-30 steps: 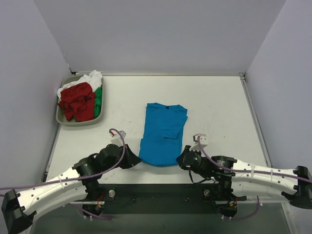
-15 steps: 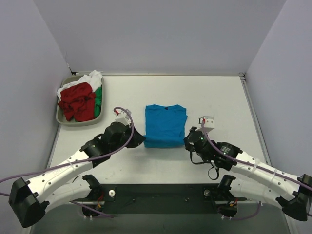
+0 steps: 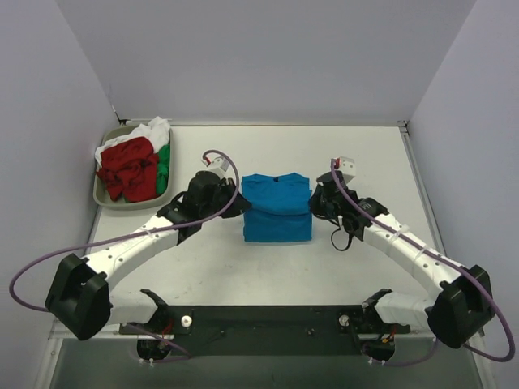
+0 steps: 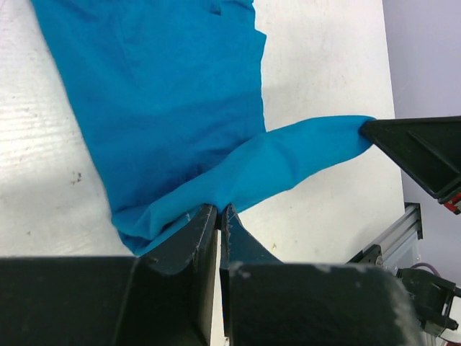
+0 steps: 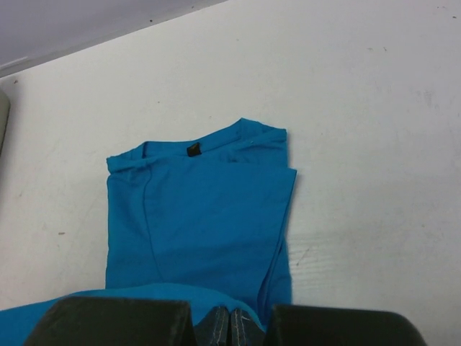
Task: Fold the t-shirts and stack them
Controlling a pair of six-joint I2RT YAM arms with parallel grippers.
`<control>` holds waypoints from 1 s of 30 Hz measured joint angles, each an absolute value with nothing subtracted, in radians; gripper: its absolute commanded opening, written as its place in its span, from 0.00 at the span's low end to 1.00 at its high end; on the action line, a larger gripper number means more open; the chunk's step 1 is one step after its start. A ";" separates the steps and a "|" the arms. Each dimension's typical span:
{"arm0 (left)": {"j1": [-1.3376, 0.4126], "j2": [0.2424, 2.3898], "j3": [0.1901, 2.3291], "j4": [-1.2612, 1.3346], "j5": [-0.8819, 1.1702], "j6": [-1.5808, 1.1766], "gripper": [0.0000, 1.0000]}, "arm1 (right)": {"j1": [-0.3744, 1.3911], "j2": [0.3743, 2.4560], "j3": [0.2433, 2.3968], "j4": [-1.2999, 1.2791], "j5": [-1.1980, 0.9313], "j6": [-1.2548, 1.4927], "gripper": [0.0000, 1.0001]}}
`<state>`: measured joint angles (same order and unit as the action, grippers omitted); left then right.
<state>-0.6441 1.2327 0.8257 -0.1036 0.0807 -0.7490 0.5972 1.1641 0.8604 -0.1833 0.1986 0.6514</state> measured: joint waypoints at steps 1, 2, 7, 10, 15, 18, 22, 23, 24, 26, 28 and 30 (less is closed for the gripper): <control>-0.638 1.268 0.850 -0.099 0.088 -0.744 0.00 | 0.575 1.195 0.874 -0.173 0.177 0.646 0.00; -0.635 1.290 0.867 -0.094 0.091 -0.741 0.00 | 0.563 1.213 0.882 -0.167 0.166 0.644 0.00; -0.609 1.398 0.955 -0.057 0.115 -0.722 0.00 | 0.491 1.323 0.956 -0.133 0.090 0.627 0.00; -0.583 1.461 1.015 -0.043 0.134 -0.712 0.00 | 0.456 1.390 1.016 -0.112 0.053 0.619 0.00; -0.536 1.554 1.085 -0.033 0.160 -0.694 0.00 | 0.398 1.489 1.097 -0.092 0.002 0.606 0.00; -0.508 1.616 1.124 -0.030 0.177 -0.691 0.00 | 0.373 1.544 1.135 -0.086 -0.020 0.600 0.00; -0.480 1.691 1.170 -0.019 0.199 -0.690 0.00 | 0.352 1.618 1.188 -0.080 -0.048 0.596 0.00; -0.475 1.708 1.181 -0.018 0.203 -0.690 0.00 | 0.347 1.636 1.200 -0.078 -0.054 0.596 0.00; -0.471 1.726 1.192 -0.016 0.206 -0.690 0.00 | 0.345 1.654 1.211 -0.076 -0.060 0.595 0.00; -0.464 1.757 1.209 -0.008 0.211 -0.690 0.00 | 0.340 1.692 1.234 -0.070 -0.065 0.592 0.00; -0.460 1.784 1.219 0.005 0.214 -0.691 0.00 | 0.337 1.731 1.255 -0.065 -0.071 0.589 0.00; -0.456 1.810 1.222 0.017 0.216 -0.694 0.00 | 0.333 1.768 1.274 -0.060 -0.080 0.585 0.00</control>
